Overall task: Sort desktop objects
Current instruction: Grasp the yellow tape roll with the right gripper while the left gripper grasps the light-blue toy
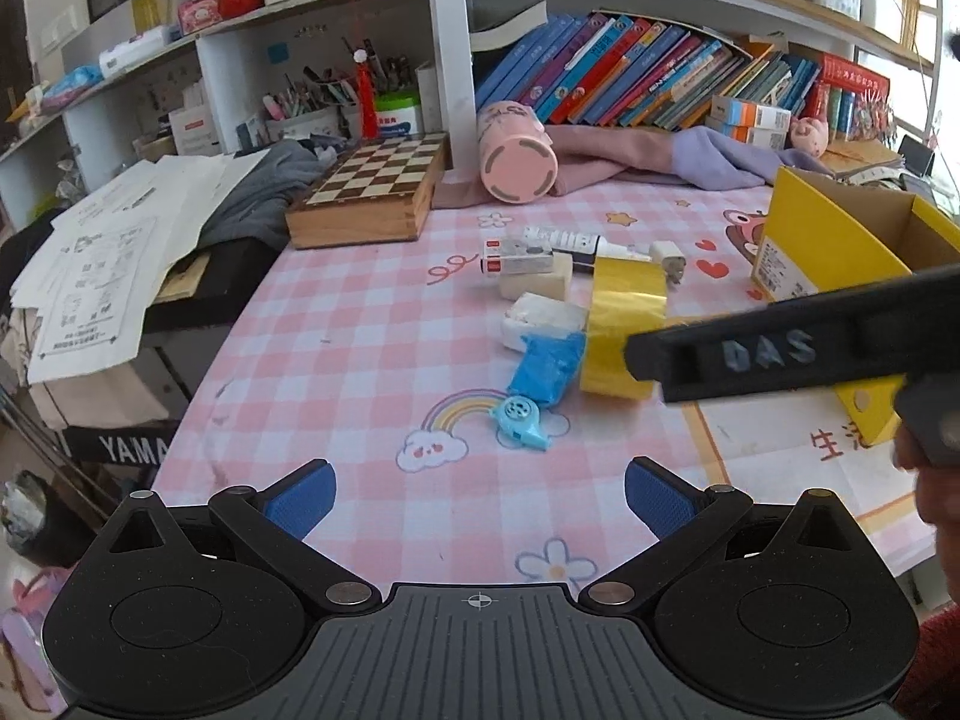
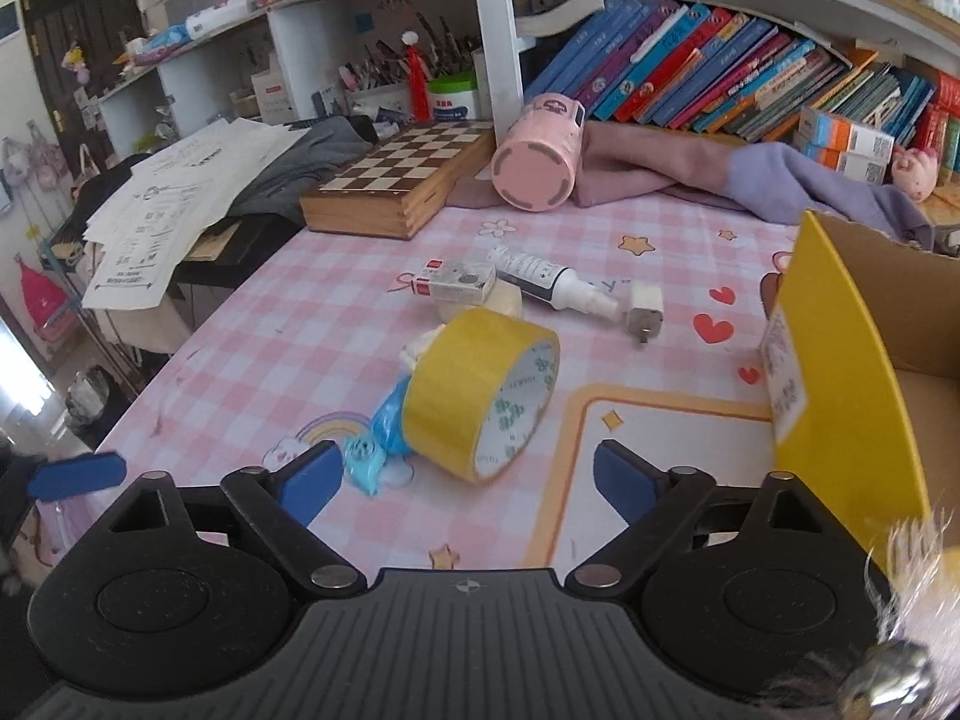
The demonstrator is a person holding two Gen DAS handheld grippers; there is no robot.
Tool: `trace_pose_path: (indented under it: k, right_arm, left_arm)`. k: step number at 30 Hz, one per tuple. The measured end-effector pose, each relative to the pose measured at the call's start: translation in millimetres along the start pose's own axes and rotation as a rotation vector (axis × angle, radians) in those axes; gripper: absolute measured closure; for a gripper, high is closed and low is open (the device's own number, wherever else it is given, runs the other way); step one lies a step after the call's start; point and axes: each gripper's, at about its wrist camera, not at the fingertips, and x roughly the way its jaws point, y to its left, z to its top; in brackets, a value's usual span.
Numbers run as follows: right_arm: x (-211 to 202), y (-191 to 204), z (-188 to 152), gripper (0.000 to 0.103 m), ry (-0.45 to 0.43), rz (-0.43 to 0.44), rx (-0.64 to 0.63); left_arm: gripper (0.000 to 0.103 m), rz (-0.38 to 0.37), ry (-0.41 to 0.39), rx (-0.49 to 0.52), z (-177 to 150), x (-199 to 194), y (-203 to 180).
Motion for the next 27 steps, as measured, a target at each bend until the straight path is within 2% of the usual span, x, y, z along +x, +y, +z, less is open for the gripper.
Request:
trace_pose_path:
  k: [12,13,17,19,22,27]
  right_arm:
    - [64,7,31,0.02,0.05,-0.032,0.043]
    - [68,7,32,0.023,0.055,-0.039,0.043]
    - [69,-1,33,0.051,0.065,-0.061,0.023]
    - [62,-5,35,0.059,0.048,-0.068,0.004]
    - [53,-11,34,0.061,0.045,-0.108,-0.04]
    - [41,-28,31,0.061,0.049,-0.155,-0.056]
  left_arm:
    - [0.0,0.02,0.029,0.076,21,24,6]
    - [0.0,0.017,0.032,0.076,22,27,6]
    - [0.0,-0.007,0.043,0.063,26,39,6]
    - [0.001,-0.028,0.043,0.05,28,46,5]
    - [0.002,-0.06,0.041,0.036,30,56,2]
    - [0.012,-0.094,0.069,0.042,32,78,-8]
